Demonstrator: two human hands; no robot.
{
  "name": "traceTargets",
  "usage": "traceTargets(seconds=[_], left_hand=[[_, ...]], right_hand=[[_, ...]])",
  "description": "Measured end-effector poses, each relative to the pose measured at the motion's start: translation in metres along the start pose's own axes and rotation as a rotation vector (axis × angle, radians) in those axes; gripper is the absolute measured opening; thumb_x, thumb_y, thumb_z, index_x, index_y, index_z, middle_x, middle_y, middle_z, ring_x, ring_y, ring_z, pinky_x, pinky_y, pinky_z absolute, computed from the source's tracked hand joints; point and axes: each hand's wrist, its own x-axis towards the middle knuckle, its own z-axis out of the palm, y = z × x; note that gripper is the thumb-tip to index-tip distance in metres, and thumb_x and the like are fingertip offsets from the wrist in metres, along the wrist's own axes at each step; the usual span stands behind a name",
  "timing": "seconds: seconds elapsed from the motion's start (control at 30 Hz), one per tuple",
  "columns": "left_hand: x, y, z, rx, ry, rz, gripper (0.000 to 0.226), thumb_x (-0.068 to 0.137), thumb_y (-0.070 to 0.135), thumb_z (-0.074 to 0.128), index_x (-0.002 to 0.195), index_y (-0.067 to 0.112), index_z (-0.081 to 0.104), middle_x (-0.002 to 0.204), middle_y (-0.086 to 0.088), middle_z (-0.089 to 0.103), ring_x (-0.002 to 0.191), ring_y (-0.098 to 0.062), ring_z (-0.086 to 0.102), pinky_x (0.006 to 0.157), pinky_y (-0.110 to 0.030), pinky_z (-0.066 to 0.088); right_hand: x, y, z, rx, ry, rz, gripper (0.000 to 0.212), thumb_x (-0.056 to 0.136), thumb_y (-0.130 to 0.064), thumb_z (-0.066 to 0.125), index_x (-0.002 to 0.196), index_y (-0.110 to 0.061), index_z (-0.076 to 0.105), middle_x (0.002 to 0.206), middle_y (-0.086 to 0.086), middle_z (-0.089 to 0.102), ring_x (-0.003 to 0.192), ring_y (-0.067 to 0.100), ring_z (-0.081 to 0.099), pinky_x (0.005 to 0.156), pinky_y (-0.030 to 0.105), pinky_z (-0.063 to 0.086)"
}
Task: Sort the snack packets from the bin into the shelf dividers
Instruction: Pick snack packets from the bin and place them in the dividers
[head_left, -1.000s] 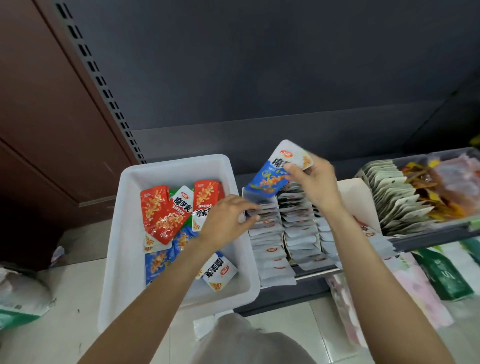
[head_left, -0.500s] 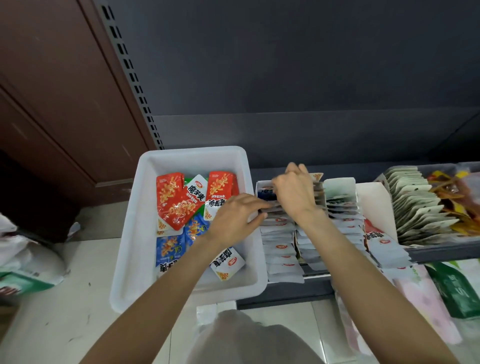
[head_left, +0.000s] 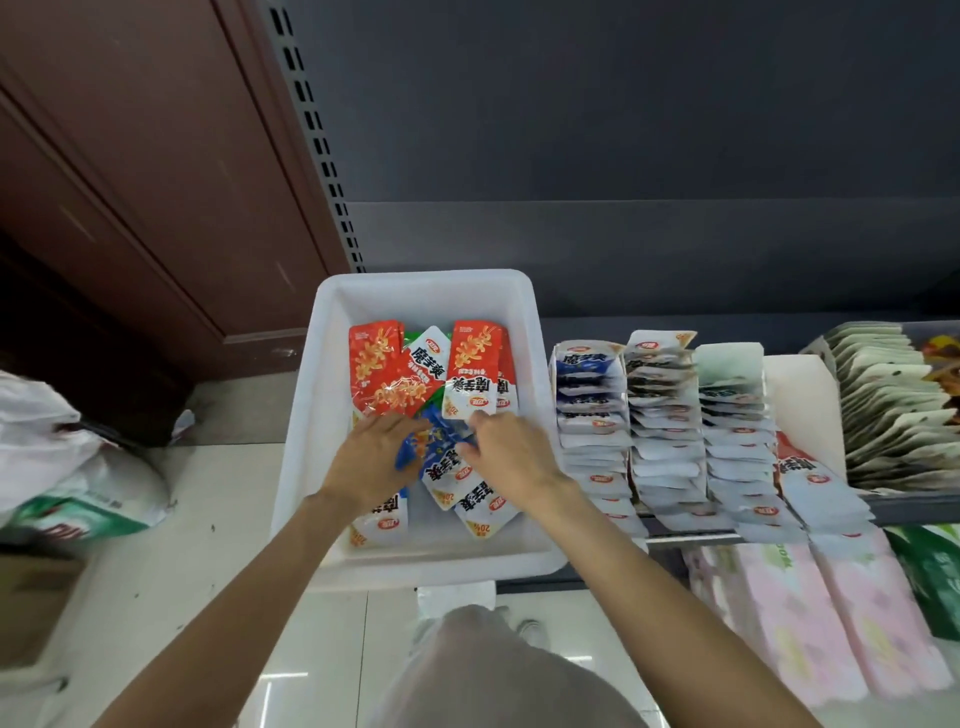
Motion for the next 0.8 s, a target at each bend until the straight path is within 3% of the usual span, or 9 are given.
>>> traceTargets(seconds=[0.17,0.3,0.4,0.47,0.53,0.63,0.7,0.8], left_hand=[[0.003,0.001,0.004,-0.034,-0.078,-0.034,0.051,0.086,0.029,0.064,0.134,0.022,0.049,0.132,-0.001,0.051,0.121,-0.022,0.047,0.098,-0.033,0.04],[0.006,0.005,0.002,-0.101,-0.025,0.081,0.059,0.083,0.023,0.069,0.137,0.017,0.045,0.137,-0.002,0.048,0.124,-0.021,0.043,0.103,-0.027,0.033],[0.012,0.008,-0.004,-0.135,-0.074,0.213,0.067,0.079,0.026,0.072,0.138,0.015,0.044,0.142,-0.002,0.043,0.13,-0.019,0.036,0.108,-0.028,0.025],[0.015,0.014,-0.01,-0.209,-0.149,0.213,0.059,0.078,0.031,0.07,0.132,0.018,0.05,0.135,-0.001,0.05,0.127,-0.017,0.042,0.105,-0.03,0.033],[0.016,0.026,-0.023,-0.412,-0.258,0.094,0.042,0.082,0.033,0.069,0.12,0.02,0.058,0.118,0.0,0.06,0.111,-0.015,0.056,0.092,-0.033,0.047],[0.014,0.054,-0.044,-0.779,-0.348,0.009,0.016,0.087,0.022,0.067,0.103,0.021,0.063,0.098,0.008,0.066,0.091,-0.002,0.062,0.079,-0.023,0.049],[0.012,0.071,-0.051,-0.97,-0.362,-0.014,0.018,0.087,0.013,0.065,0.104,0.018,0.064,0.1,0.01,0.069,0.093,-0.004,0.065,0.078,-0.019,0.051],[0.011,0.086,-0.051,-1.062,-0.318,-0.042,0.017,0.085,0.01,0.067,0.101,0.016,0.066,0.096,0.008,0.072,0.09,-0.008,0.068,0.072,-0.021,0.054]], right_hand=[[0.018,-0.01,0.032,-0.067,-0.196,0.179,0.037,0.096,-0.028,0.055,0.122,-0.002,0.047,0.12,0.01,0.057,0.11,0.028,0.057,0.081,0.035,0.046],[0.019,-0.01,0.033,0.026,-0.16,0.213,0.029,0.092,-0.014,0.058,0.117,-0.004,0.051,0.117,0.013,0.06,0.108,0.03,0.058,0.081,0.035,0.046],[0.005,-0.006,0.014,0.091,-0.04,0.134,0.016,0.089,-0.016,0.058,0.103,-0.009,0.061,0.106,0.008,0.065,0.097,0.025,0.06,0.074,0.03,0.043],[-0.008,0.002,-0.005,0.205,0.062,0.087,0.018,0.09,-0.017,0.057,0.105,-0.013,0.065,0.105,0.002,0.066,0.09,0.016,0.058,0.073,0.026,0.042],[-0.018,0.013,-0.026,0.339,0.197,0.088,0.018,0.09,-0.016,0.058,0.105,-0.017,0.067,0.102,0.0,0.066,0.084,0.012,0.057,0.067,0.026,0.043],[-0.025,0.034,-0.048,0.726,0.366,0.162,0.007,0.087,-0.013,0.065,0.09,-0.019,0.068,0.087,0.001,0.07,0.077,0.016,0.063,0.068,0.032,0.049],[-0.029,0.043,-0.057,0.983,0.387,0.233,0.012,0.085,-0.011,0.068,0.086,-0.023,0.066,0.08,0.002,0.071,0.073,0.016,0.066,0.069,0.035,0.052],[-0.039,0.056,-0.066,1.12,0.279,0.268,0.011,0.084,-0.011,0.069,0.095,-0.014,0.066,0.078,-0.001,0.071,0.061,0.006,0.063,0.048,0.022,0.046]])
